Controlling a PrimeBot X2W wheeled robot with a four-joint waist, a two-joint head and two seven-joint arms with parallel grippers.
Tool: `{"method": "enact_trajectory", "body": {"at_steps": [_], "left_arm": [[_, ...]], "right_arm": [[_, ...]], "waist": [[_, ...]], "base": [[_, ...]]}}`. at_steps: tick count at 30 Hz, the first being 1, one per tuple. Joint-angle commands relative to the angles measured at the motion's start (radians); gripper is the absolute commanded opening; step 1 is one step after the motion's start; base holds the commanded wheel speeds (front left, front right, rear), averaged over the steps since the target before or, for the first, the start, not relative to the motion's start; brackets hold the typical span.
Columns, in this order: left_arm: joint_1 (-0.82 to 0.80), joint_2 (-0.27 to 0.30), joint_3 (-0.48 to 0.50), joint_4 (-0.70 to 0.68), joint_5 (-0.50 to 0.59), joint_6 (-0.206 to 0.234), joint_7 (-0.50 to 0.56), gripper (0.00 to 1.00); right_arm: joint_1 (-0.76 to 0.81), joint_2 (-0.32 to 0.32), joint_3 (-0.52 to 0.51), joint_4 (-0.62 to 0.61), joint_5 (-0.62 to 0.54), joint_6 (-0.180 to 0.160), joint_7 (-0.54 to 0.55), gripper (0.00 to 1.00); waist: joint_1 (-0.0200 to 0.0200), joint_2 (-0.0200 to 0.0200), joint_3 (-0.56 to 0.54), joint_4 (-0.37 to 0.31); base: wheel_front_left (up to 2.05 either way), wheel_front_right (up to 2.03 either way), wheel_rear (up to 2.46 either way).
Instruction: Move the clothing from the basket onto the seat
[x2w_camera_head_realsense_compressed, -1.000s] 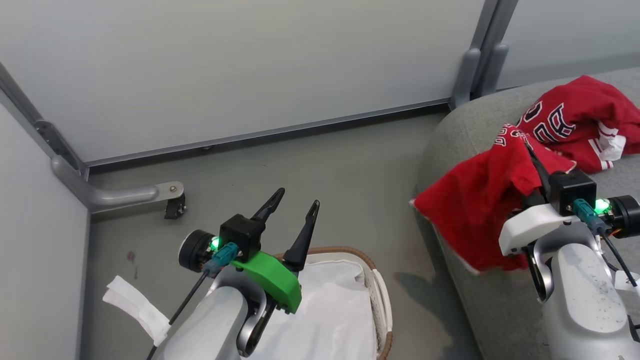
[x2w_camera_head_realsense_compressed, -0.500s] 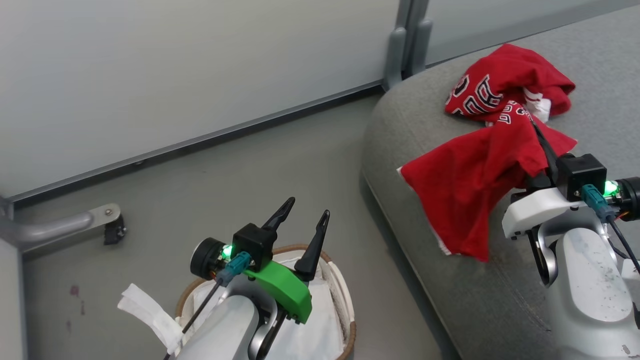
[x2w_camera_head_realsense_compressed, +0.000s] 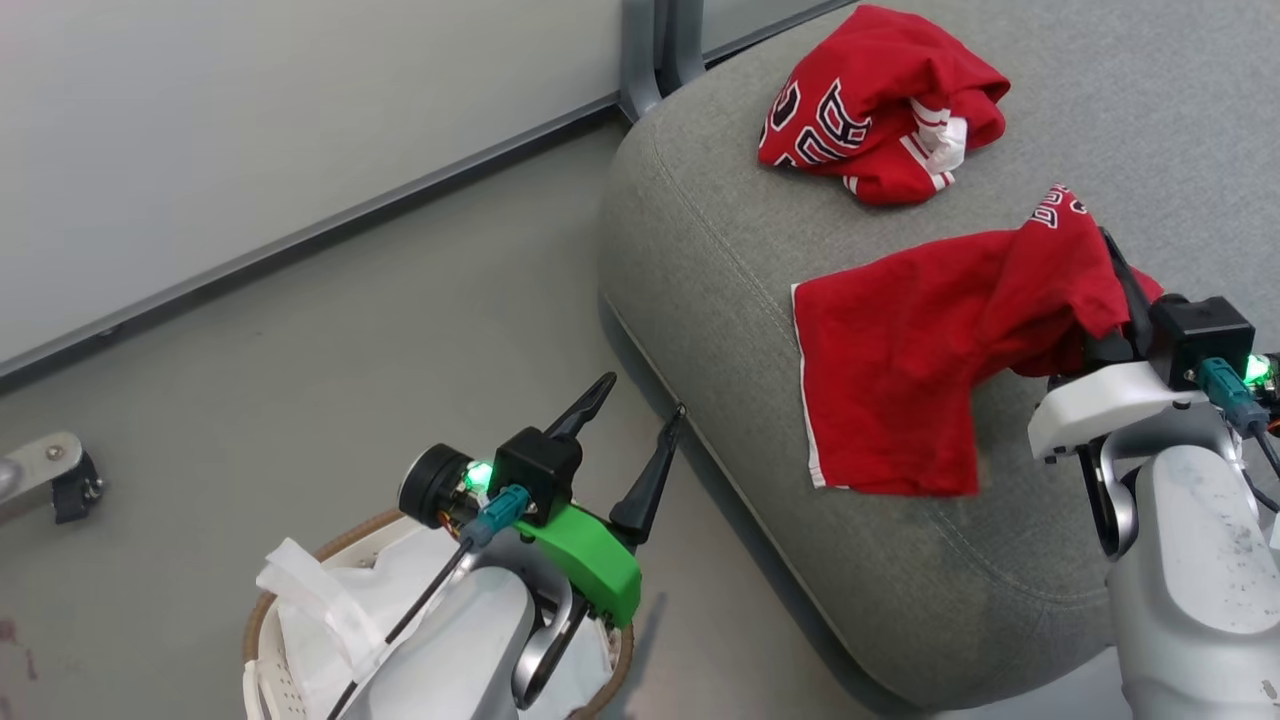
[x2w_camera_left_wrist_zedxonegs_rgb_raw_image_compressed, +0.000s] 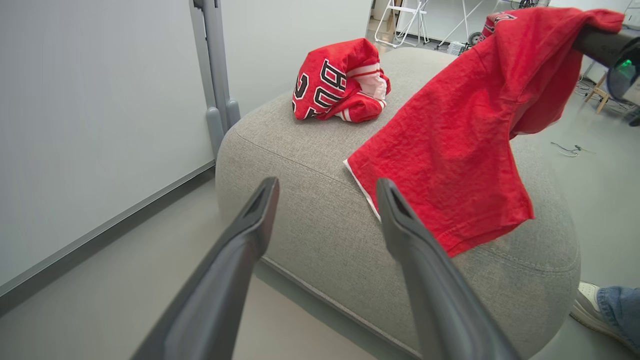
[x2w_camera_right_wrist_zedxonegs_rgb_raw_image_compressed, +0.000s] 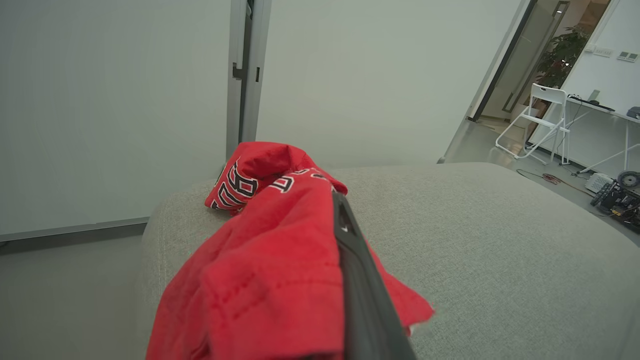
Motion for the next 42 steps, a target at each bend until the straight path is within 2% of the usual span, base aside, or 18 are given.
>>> {"method": "enact_trajectory", "body": {"at_steps": [1,8,16,19,24,30,36,41,42], "left_arm": [[-0.021,0.011,0.001,0.002,0.009,-0.004,-0.001,1.00],[-0.062,0.027,0.004,-0.003,0.029,-0.005,-0.001,1.00],[-0.120,0.049,0.008,-0.027,0.052,-0.006,-0.001,1.00],[-0.151,0.056,0.000,-0.038,0.068,-0.006,-0.001,1.00],[-0.188,0.071,0.017,-0.060,0.086,-0.005,-0.001,1.00],[-0.211,0.076,0.019,-0.070,0.104,-0.004,-0.001,1.00],[-0.211,0.079,0.020,-0.075,0.115,-0.005,-0.001,1.00],[-0.205,0.077,0.028,-0.078,0.110,-0.005,-0.001,1.00],[-0.203,0.076,0.028,-0.077,0.109,-0.005,-0.001,1.00]], "right_arm": [[-0.032,-0.002,0.008,-0.003,0.000,-0.001,-0.002,0.00],[-0.189,-0.050,0.041,0.009,-0.003,-0.001,-0.002,0.00],[-0.464,-0.195,-0.009,0.044,-0.026,-0.001,-0.002,0.00],[-0.562,-0.268,-0.051,0.096,-0.044,-0.001,-0.002,0.00],[-0.643,-0.333,-0.120,0.195,-0.071,-0.001,-0.002,0.00],[-0.572,-0.335,-0.205,0.292,-0.139,-0.001,-0.002,0.00],[-0.482,-0.280,-0.275,0.363,-0.183,-0.001,-0.002,0.00],[-0.448,-0.235,-0.297,0.350,-0.199,-0.001,-0.002,0.00],[-0.441,-0.228,-0.299,0.352,-0.204,-0.001,-0.002,0.22]], "waist": [[0.0000,-0.0001,0.057,-0.007],[0.0000,-0.0001,0.145,0.047],[0.0000,-0.0001,0.261,0.133],[0.0000,-0.0001,0.313,0.170],[0.0000,-0.0001,0.393,0.203],[0.0000,-0.0001,0.454,0.225],[0.0000,-0.0001,0.475,0.225],[0.0000,-0.0001,0.474,0.213],[0.0000,-0.0001,0.472,0.211]], "base": [[0.00,0.00,0.00],[0.00,0.00,0.00],[0.00,0.00,0.00],[0.00,0.00,0.00],[0.00,0.00,0.00],[0.00,0.00,0.00],[0.00,0.00,0.00],[0.00,0.00,0.00],[0.00,0.00,0.00]]}}
